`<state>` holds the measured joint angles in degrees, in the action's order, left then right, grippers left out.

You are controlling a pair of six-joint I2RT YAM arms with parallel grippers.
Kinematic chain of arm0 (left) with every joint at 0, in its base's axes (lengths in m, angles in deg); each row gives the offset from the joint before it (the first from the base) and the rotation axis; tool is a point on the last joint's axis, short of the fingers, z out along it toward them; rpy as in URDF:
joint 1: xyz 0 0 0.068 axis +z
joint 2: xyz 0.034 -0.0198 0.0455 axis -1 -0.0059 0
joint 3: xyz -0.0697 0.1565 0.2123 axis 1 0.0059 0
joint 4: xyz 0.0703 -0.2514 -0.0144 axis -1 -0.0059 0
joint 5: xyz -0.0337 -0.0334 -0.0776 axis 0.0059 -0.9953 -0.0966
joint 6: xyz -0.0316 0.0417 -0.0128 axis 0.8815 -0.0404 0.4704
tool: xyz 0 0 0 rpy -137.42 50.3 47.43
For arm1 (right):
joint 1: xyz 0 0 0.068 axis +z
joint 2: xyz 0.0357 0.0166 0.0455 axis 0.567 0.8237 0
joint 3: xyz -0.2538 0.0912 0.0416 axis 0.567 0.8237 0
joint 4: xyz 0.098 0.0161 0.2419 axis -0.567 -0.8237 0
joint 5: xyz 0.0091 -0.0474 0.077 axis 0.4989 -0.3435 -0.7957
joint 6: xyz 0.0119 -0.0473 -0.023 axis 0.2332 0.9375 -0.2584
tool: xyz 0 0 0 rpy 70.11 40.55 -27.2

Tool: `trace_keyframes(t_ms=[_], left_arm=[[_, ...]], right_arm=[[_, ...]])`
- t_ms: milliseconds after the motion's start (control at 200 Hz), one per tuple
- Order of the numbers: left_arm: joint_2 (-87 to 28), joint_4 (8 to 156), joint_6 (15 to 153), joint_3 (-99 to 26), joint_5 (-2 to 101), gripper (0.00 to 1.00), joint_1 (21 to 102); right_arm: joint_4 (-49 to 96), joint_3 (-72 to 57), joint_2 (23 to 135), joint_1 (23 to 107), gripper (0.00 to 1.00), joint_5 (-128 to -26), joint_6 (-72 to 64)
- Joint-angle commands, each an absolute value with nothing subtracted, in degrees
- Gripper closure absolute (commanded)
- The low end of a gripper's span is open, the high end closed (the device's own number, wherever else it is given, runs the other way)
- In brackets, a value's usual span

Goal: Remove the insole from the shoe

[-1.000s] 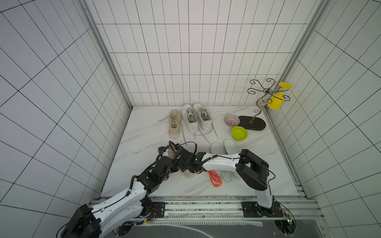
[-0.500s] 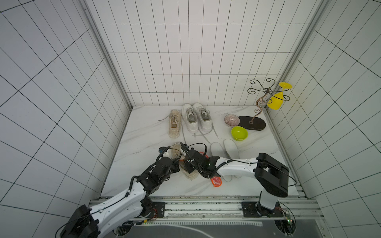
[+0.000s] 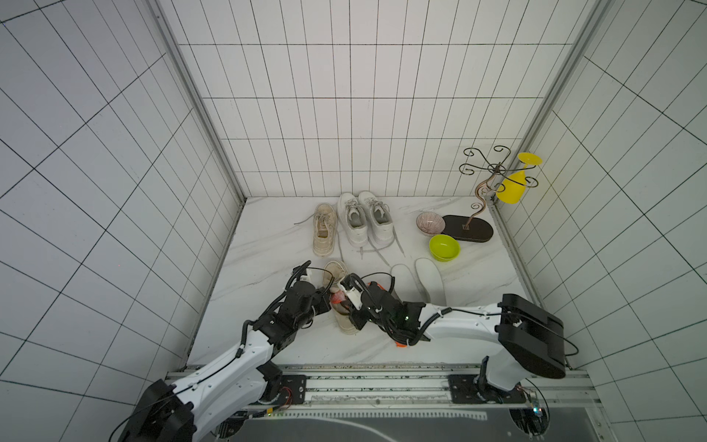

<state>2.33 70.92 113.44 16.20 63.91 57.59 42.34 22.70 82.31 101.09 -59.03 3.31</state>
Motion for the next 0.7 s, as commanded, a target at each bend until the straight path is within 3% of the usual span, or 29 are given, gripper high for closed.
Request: trace_keyframes(t_ms=[0,505,700], left_arm=[[0.53,68.45,111.48,14.45,75.6,1.0,61.87],[-0.71,65.74,111.07,13.6,76.29,1.0,64.09],[-1.26,65.23,109.3,11.44,73.21,1.0,64.09]], right_arm=[[45.84,27.6,76.07,103.33,1.0,-62.91,6.63],[64.95,42.98,63.04,103.36,1.0,-69.14,6.01],[59.75,39.58,67.11,103.89,1.0,-67.18,8.44]])
